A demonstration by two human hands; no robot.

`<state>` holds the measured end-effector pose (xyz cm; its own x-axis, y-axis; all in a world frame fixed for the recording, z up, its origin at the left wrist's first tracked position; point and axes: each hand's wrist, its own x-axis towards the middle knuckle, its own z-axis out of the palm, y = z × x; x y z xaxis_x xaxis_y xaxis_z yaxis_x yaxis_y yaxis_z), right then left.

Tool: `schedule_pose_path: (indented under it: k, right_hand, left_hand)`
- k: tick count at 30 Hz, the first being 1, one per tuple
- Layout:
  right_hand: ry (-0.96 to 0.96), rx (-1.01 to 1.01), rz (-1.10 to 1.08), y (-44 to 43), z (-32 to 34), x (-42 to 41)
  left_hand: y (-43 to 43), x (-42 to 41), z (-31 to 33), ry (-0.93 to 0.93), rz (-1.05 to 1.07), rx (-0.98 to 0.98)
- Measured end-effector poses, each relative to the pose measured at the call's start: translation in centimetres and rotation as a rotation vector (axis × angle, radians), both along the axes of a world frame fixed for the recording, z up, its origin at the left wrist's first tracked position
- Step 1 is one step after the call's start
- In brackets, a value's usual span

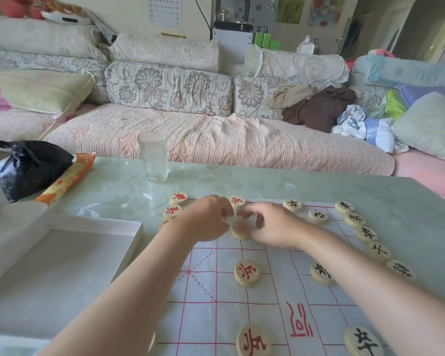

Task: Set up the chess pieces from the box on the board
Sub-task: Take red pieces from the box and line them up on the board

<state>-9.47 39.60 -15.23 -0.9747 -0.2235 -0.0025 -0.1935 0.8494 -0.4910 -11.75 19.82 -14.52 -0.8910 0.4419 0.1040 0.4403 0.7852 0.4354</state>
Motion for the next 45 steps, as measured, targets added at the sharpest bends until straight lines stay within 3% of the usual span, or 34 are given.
schedule_pose_path:
  k: [9,22,28,35,45]
  right_hand:
    - [0.022,0.014,-0.03,-0.4,-0.5,1.3]
    - [0.039,-0.019,-0.073,-0.6,-0.4,2.0]
    - [0.104,0.016,-0.035,-0.6,2.9,5.4]
    - [0.03,0.162,0.076,-1.3,3.7,10.6]
    - [-0.023,0.127,0.029,-0.8,0.9,12.3]
  left_hand:
    - [-0.4,2.2,-0.3,-0.152,-0.002,0.022]
    - [-0.4,2.3,0.0,-0.193,0.01,-0.016]
    - [-0.7,4.8,3.1,-0.096,0.069,-0.062]
    - [0.4,10.1,2.9,-0.099,0.085,-0.038]
    - [0.0,12.4,1.5,-0.269,0.156,-0.023]
